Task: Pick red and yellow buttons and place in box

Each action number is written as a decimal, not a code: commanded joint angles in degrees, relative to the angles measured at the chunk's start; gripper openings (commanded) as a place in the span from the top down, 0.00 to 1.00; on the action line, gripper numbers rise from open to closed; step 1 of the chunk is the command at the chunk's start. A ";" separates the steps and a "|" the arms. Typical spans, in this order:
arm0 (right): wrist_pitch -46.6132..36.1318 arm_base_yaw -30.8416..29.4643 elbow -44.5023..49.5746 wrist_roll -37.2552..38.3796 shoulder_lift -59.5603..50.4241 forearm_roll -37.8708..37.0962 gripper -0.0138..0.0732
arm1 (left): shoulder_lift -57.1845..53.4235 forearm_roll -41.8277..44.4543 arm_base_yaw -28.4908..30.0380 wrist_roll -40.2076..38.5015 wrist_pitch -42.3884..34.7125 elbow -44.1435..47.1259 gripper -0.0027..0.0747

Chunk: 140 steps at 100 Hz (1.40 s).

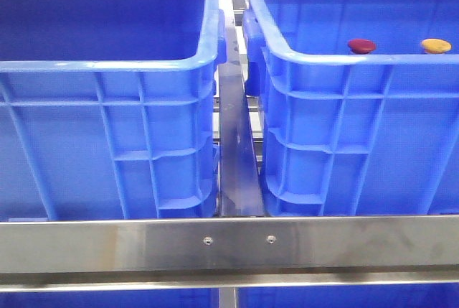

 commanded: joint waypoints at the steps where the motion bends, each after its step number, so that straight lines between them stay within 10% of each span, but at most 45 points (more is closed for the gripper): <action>1: 0.80 -0.39 -1.63 -0.47 0.60 0.49 0.92 | -1.68 -0.53 0.16 -0.69 -4.93 3.07 0.99; 61: -0.83 -0.39 -1.63 2.00 0.60 -3.89 0.92 | -1.68 -0.53 0.16 -0.69 -4.93 3.07 0.99; 106: 0.49 0.36 -0.80 75.95 0.55 -81.54 0.92 | -1.68 -0.53 0.16 -0.69 -4.93 3.07 0.99; 140: -21.69 5.26 10.58 100.32 0.05 -105.90 0.92 | -1.68 -0.53 0.16 -0.69 -4.93 3.07 0.99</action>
